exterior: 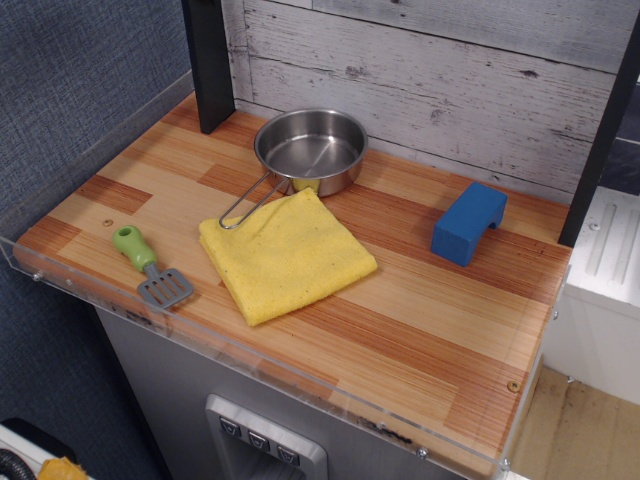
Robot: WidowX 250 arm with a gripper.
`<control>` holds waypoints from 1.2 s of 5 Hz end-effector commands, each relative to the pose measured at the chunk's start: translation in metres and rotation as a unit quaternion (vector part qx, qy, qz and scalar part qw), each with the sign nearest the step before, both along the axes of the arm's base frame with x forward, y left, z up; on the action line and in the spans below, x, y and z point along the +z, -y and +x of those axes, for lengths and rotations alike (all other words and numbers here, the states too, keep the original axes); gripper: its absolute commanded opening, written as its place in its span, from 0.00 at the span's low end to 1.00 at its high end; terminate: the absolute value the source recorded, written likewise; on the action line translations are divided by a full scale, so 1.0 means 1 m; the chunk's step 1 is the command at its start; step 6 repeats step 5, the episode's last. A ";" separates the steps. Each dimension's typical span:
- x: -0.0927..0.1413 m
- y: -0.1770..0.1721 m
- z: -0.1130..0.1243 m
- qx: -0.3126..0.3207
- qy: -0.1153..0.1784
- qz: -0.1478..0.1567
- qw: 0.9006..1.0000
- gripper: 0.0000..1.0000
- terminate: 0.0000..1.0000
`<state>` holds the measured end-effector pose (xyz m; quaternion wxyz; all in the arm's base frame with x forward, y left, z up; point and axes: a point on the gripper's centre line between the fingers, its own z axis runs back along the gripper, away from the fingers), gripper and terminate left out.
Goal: PICK UP THE VESSEL AND PUT ANOTHER SIDE OF THE TABLE
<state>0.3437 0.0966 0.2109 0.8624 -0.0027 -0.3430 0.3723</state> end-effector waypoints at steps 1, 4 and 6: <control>-0.006 0.017 -0.038 -0.045 -0.020 0.009 0.999 1.00 0.00; -0.052 0.026 -0.029 -0.063 -0.072 0.016 0.995 1.00 0.00; -0.044 0.027 -0.031 -0.073 -0.048 0.023 0.996 1.00 1.00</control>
